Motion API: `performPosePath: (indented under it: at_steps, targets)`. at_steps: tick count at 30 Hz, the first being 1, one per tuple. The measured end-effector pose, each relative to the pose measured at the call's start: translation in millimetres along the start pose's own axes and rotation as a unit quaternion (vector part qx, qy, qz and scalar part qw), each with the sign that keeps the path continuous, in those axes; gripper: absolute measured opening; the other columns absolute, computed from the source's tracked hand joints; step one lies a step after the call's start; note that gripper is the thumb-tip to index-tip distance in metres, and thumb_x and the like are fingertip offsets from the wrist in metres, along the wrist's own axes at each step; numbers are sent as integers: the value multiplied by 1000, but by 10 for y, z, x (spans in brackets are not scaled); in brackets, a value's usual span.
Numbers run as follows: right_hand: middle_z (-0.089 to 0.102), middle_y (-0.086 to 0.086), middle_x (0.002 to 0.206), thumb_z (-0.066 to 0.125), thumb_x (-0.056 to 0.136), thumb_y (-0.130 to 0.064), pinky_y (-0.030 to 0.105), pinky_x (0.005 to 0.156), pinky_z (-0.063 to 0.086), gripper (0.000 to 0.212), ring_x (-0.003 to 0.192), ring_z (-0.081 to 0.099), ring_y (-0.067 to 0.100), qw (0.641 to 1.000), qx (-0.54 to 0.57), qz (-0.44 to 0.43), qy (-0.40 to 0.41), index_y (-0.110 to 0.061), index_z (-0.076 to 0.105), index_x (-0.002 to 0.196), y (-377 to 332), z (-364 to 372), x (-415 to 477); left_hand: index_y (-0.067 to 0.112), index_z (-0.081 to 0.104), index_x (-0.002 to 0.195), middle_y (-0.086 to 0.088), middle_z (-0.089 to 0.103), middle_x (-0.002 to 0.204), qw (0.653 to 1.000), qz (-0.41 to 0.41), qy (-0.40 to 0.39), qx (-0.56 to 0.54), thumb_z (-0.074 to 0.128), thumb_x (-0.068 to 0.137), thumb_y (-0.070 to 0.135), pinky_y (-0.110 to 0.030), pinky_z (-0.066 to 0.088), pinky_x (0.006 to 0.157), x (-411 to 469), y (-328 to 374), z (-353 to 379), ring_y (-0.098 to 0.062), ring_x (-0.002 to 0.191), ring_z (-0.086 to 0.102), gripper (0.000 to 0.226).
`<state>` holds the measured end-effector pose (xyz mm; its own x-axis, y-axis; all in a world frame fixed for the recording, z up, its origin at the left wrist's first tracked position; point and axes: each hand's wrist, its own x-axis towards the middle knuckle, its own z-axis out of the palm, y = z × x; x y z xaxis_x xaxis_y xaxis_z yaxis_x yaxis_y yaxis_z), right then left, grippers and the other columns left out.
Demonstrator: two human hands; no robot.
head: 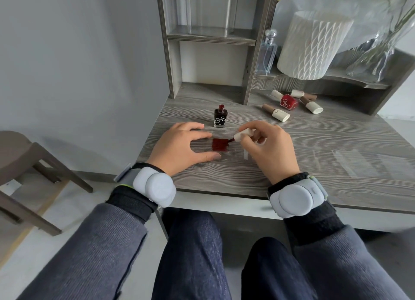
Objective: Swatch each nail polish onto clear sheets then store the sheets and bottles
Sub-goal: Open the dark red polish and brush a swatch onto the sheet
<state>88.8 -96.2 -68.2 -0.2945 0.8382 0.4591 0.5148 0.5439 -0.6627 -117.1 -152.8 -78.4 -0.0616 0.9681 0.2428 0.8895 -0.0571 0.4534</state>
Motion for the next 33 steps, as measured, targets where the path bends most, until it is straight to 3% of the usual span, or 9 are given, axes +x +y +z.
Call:
performPosePath:
  at_steps: [7, 12, 25, 29, 33]
  targets:
    - [60, -10, 63, 61, 79, -31, 48, 74, 51, 8, 73, 55, 17, 1000, 2, 3, -4, -30, 69, 78, 7, 1, 0, 39, 60, 123, 18, 45, 138, 1000, 0, -1, 1, 52, 60, 79, -27, 24, 104, -1, 4, -8, -7, 130, 32, 75]
    - [53, -14, 61, 67, 84, -33, 50, 76, 50, 3, 73, 55, 18, 1000, -6, 1, 0, -32, 69, 86, 22, 15, 9, 39, 60, 124, 18, 45, 138, 1000, -1, -2, 0, 50, 59, 81, -30, 25, 106, -3, 4, -9, -8, 130, 33, 77]
    - [61, -6, 61, 63, 77, -26, 43, 69, 51, 5, 65, 56, 17, 1000, 0, 21, -8, -26, 68, 74, -13, -7, -1, 39, 60, 123, 19, 45, 138, 1000, -5, -4, -8, 52, 58, 80, -29, 24, 108, -3, 8, -6, -7, 131, 32, 77]
    - [54, -11, 61, 65, 85, -32, 48, 76, 50, 6, 70, 55, 19, 1000, 1, 16, 6, -28, 69, 83, 2, 1, 7, 39, 60, 123, 19, 45, 138, 1000, -4, -4, -9, 52, 58, 80, -29, 24, 107, -5, 9, -8, -7, 131, 32, 77]
    - [63, -6, 64, 64, 81, -23, 44, 69, 52, 7, 67, 56, 18, 1000, 8, 14, -1, -26, 69, 78, -6, -13, 5, 39, 60, 123, 18, 46, 138, 1000, -2, -2, -7, 51, 58, 80, -30, 25, 108, -1, 2, -7, -8, 131, 32, 77]
